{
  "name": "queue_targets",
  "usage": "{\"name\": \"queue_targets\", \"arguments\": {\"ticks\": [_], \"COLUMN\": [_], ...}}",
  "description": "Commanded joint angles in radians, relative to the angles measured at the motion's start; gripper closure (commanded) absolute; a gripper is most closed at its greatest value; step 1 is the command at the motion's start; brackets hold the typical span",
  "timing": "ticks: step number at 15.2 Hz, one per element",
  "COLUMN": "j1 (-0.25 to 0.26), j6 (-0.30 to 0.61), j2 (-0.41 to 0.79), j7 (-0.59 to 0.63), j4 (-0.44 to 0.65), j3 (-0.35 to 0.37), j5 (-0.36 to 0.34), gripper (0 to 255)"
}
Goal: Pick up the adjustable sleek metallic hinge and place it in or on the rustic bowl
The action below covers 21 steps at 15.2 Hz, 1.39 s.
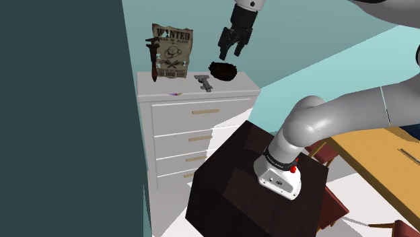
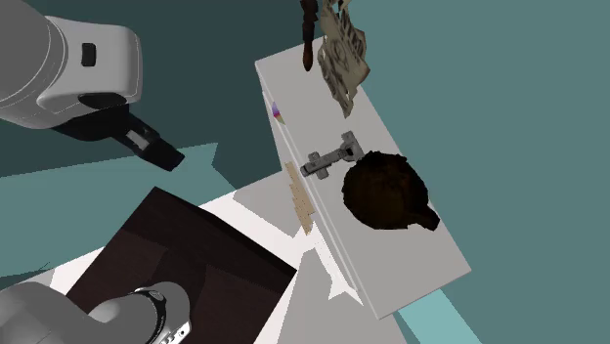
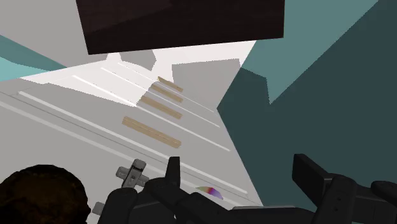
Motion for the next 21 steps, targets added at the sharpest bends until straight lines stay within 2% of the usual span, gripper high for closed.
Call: {"name": "queue_targets", "arguments": {"ticks": [1,11,21], "j1": [0.000,-0.060,-0.098], "j6": [0.000,0.309,0.570], "j2": [0.000,0.248,0.581], "j7": [0.000,-0.053,-0.128], "j4": [0.000,-0.055,0.017], "j3": [0.000,-0.089,-0.178], "j5": [0.000,-0.020,0.020], "gripper": [0,0,0]}}
